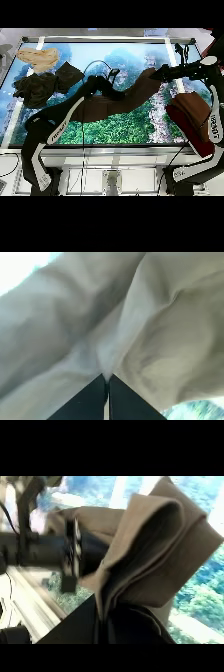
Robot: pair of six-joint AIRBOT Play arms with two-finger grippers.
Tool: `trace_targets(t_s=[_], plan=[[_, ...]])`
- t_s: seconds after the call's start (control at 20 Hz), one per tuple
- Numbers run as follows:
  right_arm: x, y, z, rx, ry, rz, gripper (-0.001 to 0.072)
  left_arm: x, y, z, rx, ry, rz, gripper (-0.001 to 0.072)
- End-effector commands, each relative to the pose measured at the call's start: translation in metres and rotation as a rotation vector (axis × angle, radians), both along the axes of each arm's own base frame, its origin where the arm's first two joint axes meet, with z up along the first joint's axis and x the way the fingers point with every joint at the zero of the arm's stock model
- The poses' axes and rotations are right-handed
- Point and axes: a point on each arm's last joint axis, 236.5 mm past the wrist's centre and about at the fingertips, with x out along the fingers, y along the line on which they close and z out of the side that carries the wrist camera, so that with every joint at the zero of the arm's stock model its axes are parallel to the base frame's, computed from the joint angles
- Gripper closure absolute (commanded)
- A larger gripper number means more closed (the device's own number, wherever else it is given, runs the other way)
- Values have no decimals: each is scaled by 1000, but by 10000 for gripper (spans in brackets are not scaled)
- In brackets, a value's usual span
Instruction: Fold the shirts.
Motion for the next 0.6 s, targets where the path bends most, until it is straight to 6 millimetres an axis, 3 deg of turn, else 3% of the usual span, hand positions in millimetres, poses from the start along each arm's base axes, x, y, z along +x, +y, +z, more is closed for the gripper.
trace_targets(t_s=[0.0, 0.05, 0.1, 0.15, 0.25, 0.4, 0.55], plan=[[-9, 22, 27, -22, -47, 51, 689, 28, 29, 69, -8, -83, 29, 693], [-11, 35, 33, -22, -58, 71, 689, 34, 47, 90, 3, -101, 41, 664], [-12, 50, 37, -21, -72, 88, 689, 35, 63, 106, 13, -103, 49, 442], [-11, 64, 41, -26, -96, 101, 689, 32, 78, 118, 20, -89, 57, 38], [1, 84, 41, -56, -154, 75, 689, 19, 102, 121, 60, -41, 38, 11], [10, 102, 44, -58, -178, 36, 690, -2, 119, 107, 143, 35, -27, 3], [-5, 134, 44, -49, -172, 92, 690, 28, 162, 100, 307, -62, 68, 3]])
